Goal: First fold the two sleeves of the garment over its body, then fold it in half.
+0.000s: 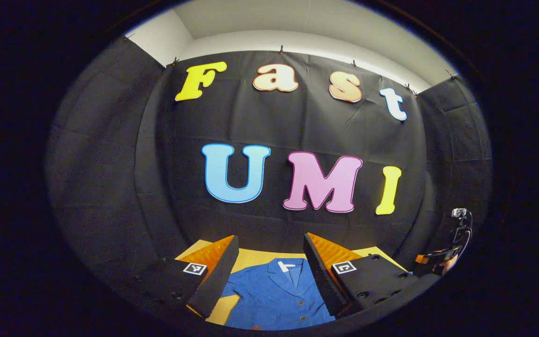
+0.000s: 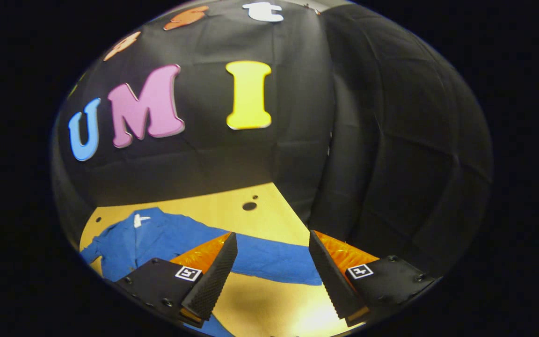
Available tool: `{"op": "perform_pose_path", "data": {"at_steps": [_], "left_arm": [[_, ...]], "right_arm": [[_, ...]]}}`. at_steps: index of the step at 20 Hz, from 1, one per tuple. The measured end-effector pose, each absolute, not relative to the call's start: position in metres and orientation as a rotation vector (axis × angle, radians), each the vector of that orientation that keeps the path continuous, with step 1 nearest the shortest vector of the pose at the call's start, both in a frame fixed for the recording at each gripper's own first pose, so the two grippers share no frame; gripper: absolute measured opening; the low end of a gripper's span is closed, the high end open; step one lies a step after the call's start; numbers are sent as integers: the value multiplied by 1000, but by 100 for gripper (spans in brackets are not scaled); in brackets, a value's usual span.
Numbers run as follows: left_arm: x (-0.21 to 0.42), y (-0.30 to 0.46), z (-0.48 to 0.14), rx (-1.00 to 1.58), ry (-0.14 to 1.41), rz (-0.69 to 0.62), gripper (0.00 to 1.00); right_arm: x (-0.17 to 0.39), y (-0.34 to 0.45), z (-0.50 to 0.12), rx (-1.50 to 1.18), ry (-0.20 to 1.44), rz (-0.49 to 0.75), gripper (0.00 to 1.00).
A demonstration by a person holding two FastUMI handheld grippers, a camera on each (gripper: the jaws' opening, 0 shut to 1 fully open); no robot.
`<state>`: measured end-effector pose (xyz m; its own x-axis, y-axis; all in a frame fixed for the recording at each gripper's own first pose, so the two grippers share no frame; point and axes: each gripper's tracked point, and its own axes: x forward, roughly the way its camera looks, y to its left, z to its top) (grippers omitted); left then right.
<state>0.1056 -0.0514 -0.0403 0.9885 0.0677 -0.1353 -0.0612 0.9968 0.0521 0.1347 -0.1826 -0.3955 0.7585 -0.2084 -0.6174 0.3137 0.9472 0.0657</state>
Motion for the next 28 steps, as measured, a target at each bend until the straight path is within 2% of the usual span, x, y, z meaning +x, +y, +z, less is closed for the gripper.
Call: {"op": "perform_pose_path", "data": {"at_steps": [5, 7, 10, 11, 13, 14, 15, 16, 19, 20, 21, 24, 28], "left_arm": [[136, -63, -68, 82, 219, 98, 80], [147, -67, -75, 100, 235, 106, 80], [157, -71, -87, 106, 260, 116, 80], [160, -72, -90, 102, 270, 116, 80], [166, -73, -96, 101, 282, 123, 80], [170, -72, -97, 99, 285, 121, 80], [172, -74, -99, 95, 288, 117, 80], [174, -75, -101, 92, 288, 117, 80], [177, -74, -106, 79, 297, 120, 80], [176, -74, -106, 75, 294, 116, 80], [175, -73, -106, 78, 294, 116, 80], [168, -62, -93, 84, 256, 120, 80], [153, -31, -86, 73, 229, 119, 80]], "right_arm": [[116, -209, -522, 291, 941, -377, 98], [109, -209, -553, 362, 1016, -419, 99], [105, -217, -565, 392, 1044, -485, 95], [105, -219, -565, 380, 1051, -494, 85], [101, -226, -567, 359, 1058, -514, 84], [102, -227, -567, 370, 1048, -525, 88], [103, -228, -569, 374, 1051, -535, 81], [100, -239, -573, 333, 1070, -561, 83], [115, -239, -579, 406, 1068, -577, 21], [111, -235, -581, 421, 1078, -561, 21], [107, -231, -571, 424, 1081, -559, 0], [119, -227, -549, 414, 1046, -538, 1], [154, -201, -459, 344, 848, -478, 1]]}}
